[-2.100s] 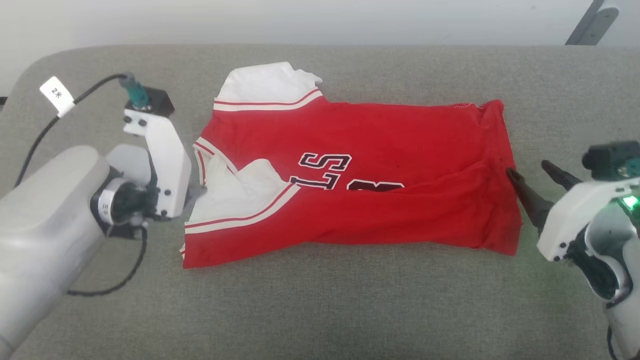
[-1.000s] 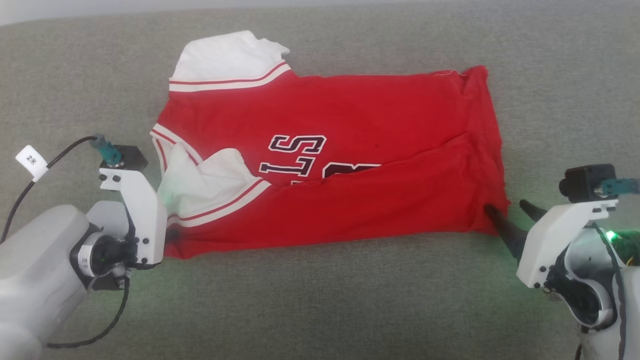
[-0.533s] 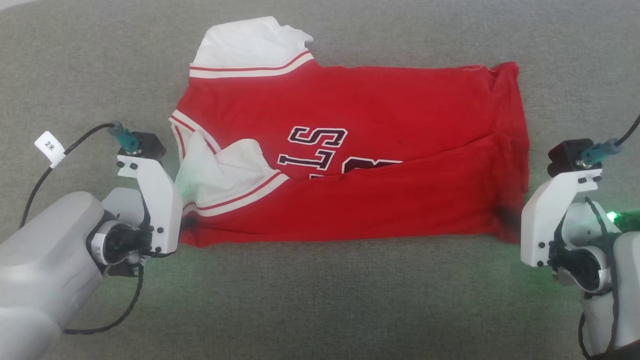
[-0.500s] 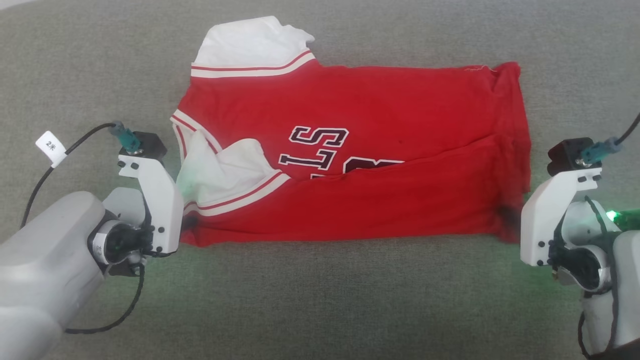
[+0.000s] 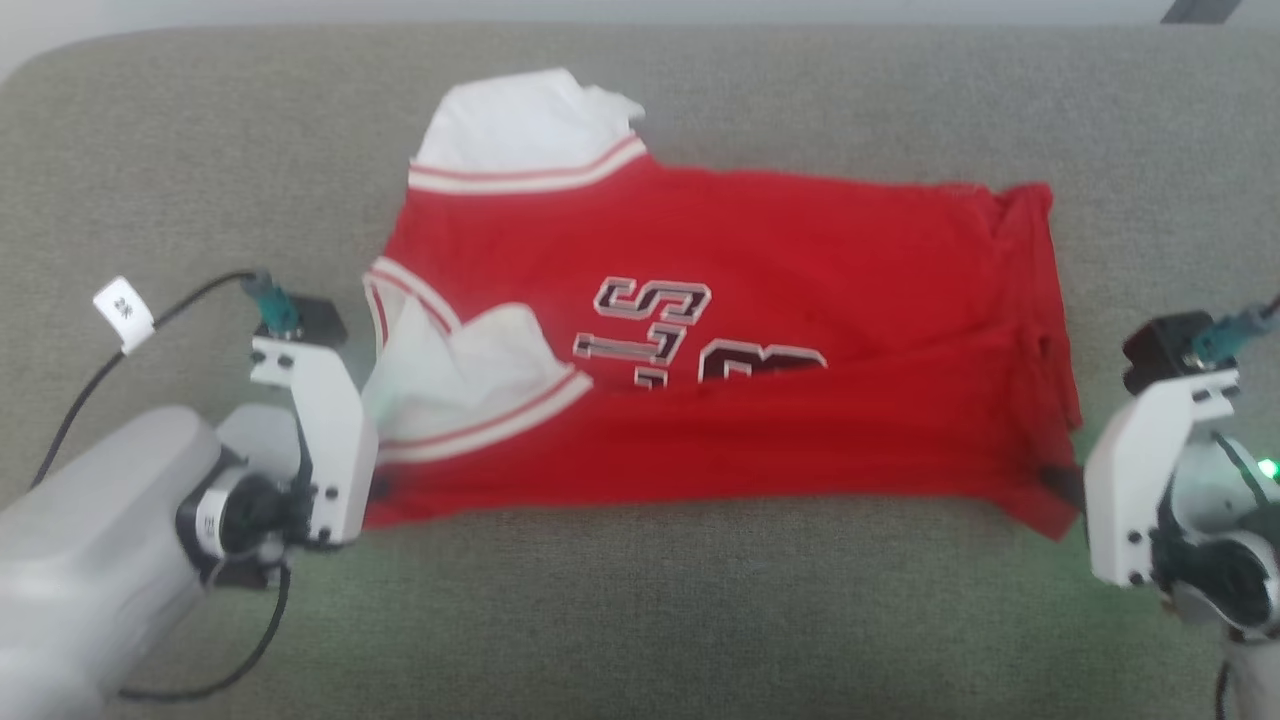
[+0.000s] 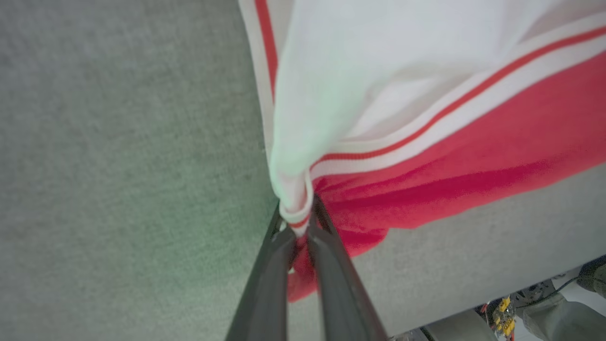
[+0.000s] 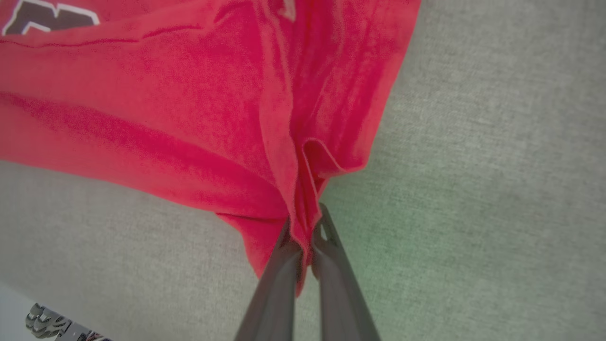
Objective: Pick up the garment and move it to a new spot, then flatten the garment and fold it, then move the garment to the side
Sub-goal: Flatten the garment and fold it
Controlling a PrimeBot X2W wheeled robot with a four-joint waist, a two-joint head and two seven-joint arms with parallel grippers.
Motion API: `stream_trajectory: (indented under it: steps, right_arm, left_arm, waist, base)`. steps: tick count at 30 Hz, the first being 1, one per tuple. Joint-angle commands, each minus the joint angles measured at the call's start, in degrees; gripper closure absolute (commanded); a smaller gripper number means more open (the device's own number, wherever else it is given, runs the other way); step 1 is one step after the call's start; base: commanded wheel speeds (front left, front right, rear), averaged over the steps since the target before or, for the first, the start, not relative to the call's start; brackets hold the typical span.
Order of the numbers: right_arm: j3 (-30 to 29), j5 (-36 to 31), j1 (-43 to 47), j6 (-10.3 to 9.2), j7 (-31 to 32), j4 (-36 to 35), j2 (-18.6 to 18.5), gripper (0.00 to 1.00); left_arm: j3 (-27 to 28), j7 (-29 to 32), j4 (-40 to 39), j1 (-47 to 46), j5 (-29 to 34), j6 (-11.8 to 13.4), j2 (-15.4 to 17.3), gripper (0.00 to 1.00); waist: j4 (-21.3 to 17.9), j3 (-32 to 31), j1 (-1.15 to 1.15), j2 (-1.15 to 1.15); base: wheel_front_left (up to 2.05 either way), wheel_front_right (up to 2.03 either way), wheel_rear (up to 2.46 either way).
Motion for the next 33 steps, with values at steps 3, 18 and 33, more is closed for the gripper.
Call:
stream_trajectory:
  steps: [3, 18, 33]
  right_arm:
    - [-0.8, 1.3, 3.3, 0.01, 2.5, -3.3, -1.6, 1.00]
    - [-2.4, 2.5, 12.6, 0.01, 5.4, -8.5, 0.8, 0.48]
    - [-2.6, 1.1, 5.8, 0.01, -6.2, -10.6, 1.2, 0.00]
  left_arm:
    - [-1.0, 2.1, -4.6, 2.6, 0.5, 3.0, 2.9, 1.00]
    - [-2.3, 1.6, -19.1, 11.8, -1.3, 12.1, 7.6, 0.00]
    - [1.3, 3.6, -26.1, 1.9, 3.5, 13.9, 14.8, 0.00]
  waist:
    - [0.4, -1.1, 0.00, 0.00]
    - [0.1, -2.0, 0.00, 0.00]
    - [-3.2, -2.0, 0.00, 0.00]
  base:
    - [0.00, 0.00, 0.00]
    - [0.00, 0.00, 0.00]
    - [0.00, 0.00, 0.00]
